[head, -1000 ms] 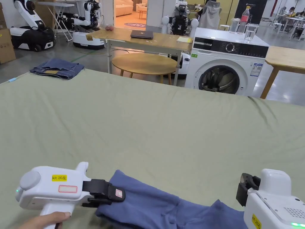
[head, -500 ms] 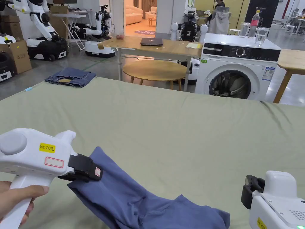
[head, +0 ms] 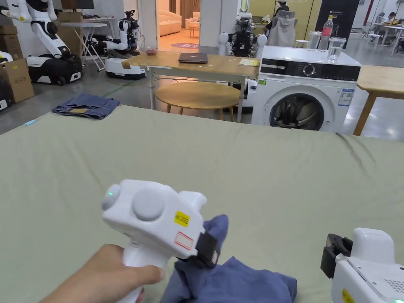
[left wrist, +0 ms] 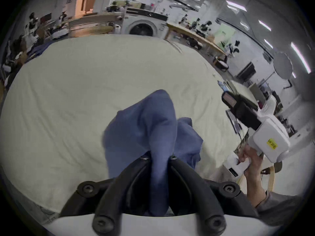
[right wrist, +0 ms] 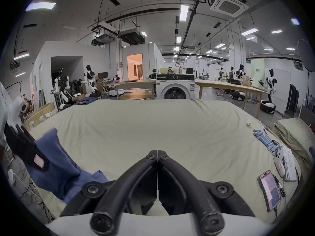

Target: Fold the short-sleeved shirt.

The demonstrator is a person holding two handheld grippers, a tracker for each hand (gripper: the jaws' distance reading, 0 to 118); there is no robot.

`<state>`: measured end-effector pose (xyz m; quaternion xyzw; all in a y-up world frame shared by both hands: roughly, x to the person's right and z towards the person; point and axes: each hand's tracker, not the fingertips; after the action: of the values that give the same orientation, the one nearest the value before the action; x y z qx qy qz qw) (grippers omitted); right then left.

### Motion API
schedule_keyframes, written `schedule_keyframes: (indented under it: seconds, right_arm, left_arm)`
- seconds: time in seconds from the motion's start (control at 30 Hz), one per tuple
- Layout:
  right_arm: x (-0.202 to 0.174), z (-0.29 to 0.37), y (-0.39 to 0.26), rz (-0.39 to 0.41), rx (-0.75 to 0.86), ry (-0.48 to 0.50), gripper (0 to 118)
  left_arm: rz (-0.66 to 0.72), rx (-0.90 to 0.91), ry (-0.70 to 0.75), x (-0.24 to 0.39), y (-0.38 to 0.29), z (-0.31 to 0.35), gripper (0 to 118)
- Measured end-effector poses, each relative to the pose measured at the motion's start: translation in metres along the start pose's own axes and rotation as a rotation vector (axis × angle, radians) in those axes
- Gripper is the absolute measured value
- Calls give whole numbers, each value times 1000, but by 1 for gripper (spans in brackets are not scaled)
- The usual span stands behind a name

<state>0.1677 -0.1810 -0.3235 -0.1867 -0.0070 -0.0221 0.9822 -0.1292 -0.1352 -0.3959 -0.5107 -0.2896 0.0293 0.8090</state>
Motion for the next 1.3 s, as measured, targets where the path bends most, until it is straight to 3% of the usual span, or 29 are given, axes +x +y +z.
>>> schedule_keyframes:
  seconds: [0.4,0.6,0.87,0.93,1.0,1.1,1.3]
  right_arm:
    - [17,8,-8,-15,-16,-40,0]
    - [23,8,-10,-18,-24,-53,0]
    - [24,9,-10,-30,-21,-53,0]
    - [24,9,-10,-32,-20,-53,0]
    - [24,9,-10,-36,-19,-51,0]
    - [23,9,-11,-42,-20,-51,0]
    - [23,9,-13,-38,-28,-54,0]
  left_arm:
    - [91,-131,1,47,-1,-108,6]
    - [124,-141,-101,49,-13,-109,43]
    - [138,6,-250,40,6,-52,48]
    - [134,22,-241,34,8,-55,41]
    - [144,22,-242,24,10,-71,11]
    - [240,-52,-314,9,3,-113,3]
    - [410,-126,-493,-9,-26,-181,0]
